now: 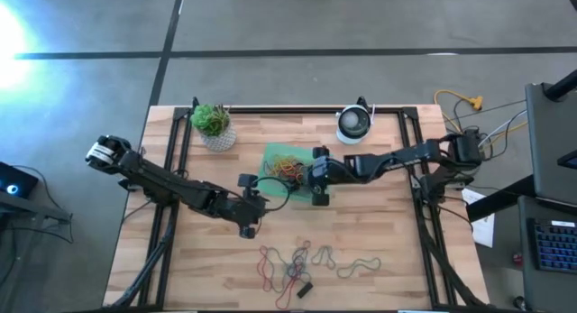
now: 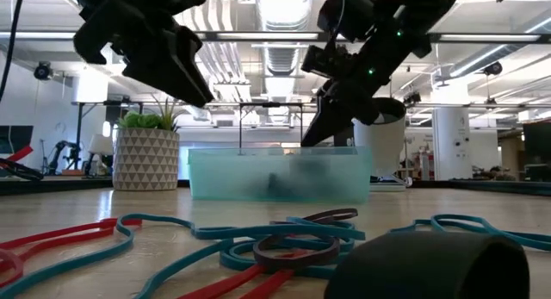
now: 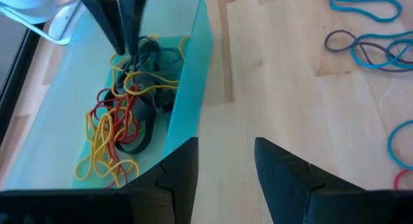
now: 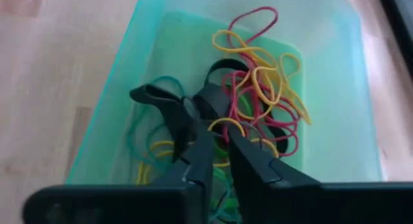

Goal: Pick and place rubber bands into bin
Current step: Put the black rubber band into the green bin, then put the blue rubber band into the green bin

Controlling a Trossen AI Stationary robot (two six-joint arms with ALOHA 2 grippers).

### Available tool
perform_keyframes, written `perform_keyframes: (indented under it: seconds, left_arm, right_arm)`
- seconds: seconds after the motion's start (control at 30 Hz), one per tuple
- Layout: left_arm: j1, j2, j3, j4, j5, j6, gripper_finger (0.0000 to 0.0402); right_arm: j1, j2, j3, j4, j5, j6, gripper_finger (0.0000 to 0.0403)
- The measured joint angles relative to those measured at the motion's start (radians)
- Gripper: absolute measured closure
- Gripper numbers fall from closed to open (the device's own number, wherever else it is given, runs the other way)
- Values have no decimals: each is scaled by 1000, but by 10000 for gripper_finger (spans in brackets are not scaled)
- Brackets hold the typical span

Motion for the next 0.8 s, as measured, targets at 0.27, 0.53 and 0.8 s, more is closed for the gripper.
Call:
perform_keyframes:
  seconds: [0.27, 0.53, 0.8]
  left_arm:
    - [-13, -29, -58, 110, 75, -19, 265]
    - [-35, -15, -119, 216, 348, -64, 265]
    - [-59, 58, -117, 301, 402, -100, 265]
  right_arm:
    - [-19, -17, 6, -10, -25, -2, 279]
    - [77, -95, 5, -13, -28, -118, 258]
    - [211, -141, 2, -31, -67, -87, 270]
